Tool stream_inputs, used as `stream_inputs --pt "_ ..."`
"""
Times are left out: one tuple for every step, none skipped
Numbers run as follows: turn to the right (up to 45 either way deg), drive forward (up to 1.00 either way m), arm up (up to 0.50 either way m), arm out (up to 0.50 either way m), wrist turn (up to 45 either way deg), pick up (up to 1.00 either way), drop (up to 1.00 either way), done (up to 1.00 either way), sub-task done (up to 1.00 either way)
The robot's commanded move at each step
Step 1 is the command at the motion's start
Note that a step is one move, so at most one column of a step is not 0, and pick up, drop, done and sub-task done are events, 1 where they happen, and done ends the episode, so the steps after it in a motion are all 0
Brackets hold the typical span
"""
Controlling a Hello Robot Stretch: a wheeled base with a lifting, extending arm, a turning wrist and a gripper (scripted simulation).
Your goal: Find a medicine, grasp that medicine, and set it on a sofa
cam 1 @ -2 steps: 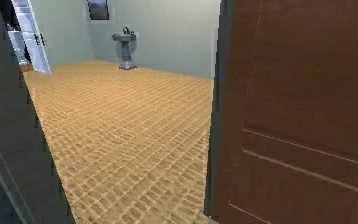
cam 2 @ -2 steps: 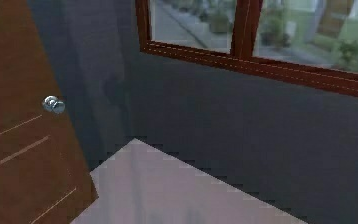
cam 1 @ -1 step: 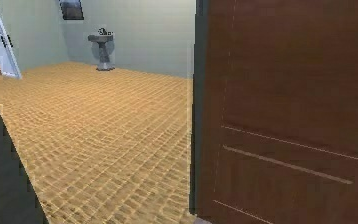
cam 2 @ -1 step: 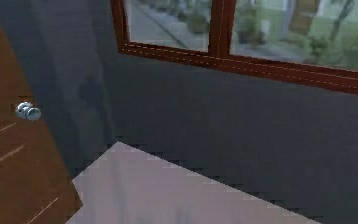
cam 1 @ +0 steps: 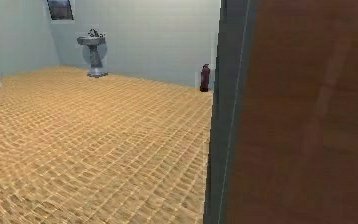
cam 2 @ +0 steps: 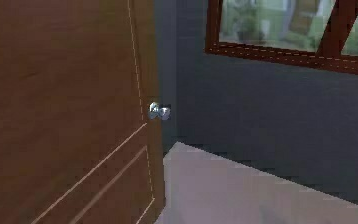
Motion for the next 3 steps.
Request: stream_inputs --pt "-45.0 0.00 0.00 0.00 0.0 0.00 0.00 0.00 0.00" --pt "-12.0 0.00 0.00 0.00 0.0 0.00 0.00 0.00 0.00" --pt "0.0 1.00 0.00 0.00 0.0 0.00 0.00 0.00 0.00"
